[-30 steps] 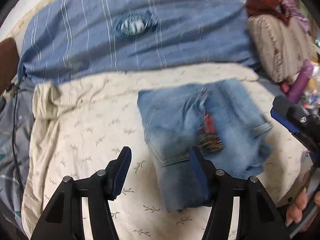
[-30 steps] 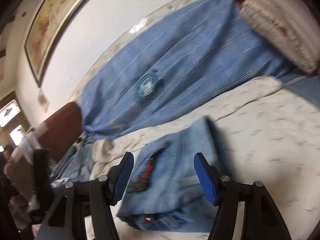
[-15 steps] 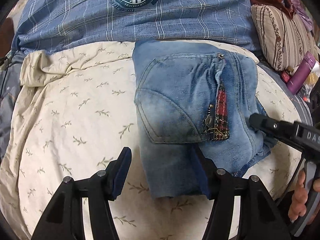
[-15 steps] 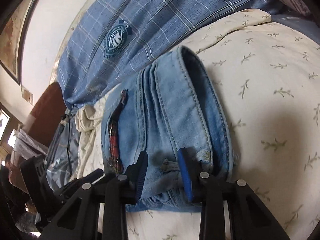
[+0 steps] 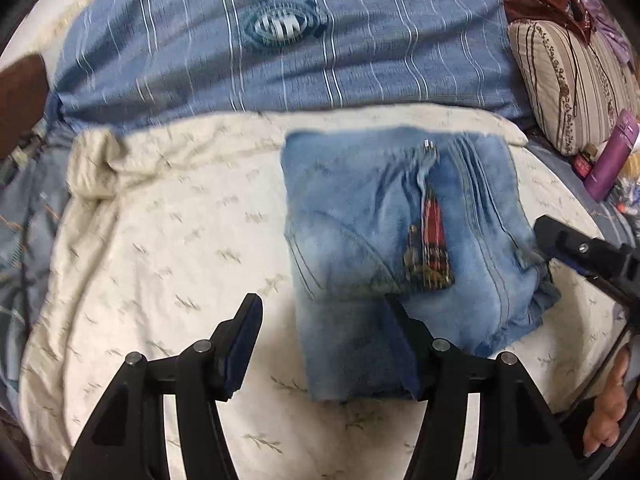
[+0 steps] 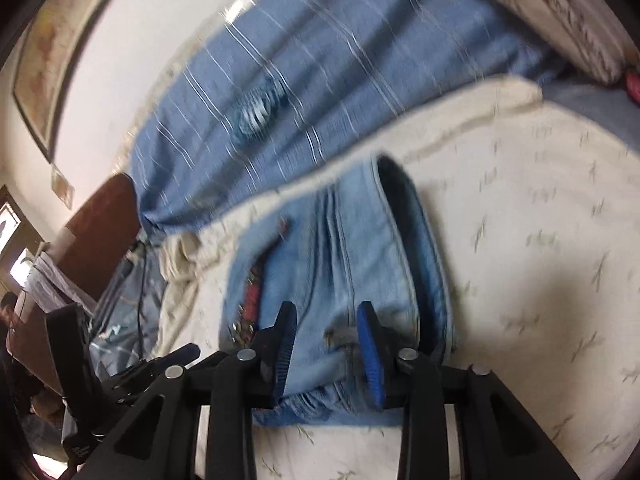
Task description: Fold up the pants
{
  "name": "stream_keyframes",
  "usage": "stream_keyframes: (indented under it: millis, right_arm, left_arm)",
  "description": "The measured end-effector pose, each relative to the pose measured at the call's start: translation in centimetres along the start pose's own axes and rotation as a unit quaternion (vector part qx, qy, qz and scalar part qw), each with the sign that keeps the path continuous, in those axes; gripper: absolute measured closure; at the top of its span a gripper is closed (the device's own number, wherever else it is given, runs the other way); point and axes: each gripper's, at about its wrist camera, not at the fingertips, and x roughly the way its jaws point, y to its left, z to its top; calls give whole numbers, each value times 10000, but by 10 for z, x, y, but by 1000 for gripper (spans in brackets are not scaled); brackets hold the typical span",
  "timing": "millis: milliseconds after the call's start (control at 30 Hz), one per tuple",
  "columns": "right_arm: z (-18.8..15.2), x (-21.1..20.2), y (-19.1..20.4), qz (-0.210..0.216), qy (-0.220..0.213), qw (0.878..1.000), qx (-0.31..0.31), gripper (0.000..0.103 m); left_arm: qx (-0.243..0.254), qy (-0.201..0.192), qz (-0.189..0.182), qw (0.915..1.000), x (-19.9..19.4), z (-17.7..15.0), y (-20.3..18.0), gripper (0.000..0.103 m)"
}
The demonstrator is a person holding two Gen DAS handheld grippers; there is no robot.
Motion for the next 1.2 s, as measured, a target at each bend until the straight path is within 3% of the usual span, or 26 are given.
stream_keyframes:
  millis: [333,667,867,1000,1200]
  right_arm:
    - [18,-5,16,108,-433,9989,-164,66]
    - [51,30,20,-10,-483,9983,-319,66]
    - [66,62,0,45,-129,9999,60,66]
    - [69,88,-13,-113,364,9992,145,67]
    - [70,104,-35,10,713,9959,564,67]
  left_arm:
    - [177,-588,302,9977,-15,27,-2,40]
    - [203,-407,468,9979,24,58,-7,40]
    - [175,-130,645,9977,64,82,-7,40]
    - [329,88,720,9968,85,96,-13,40]
    - [523,473,826,9941,112,98,-18,38]
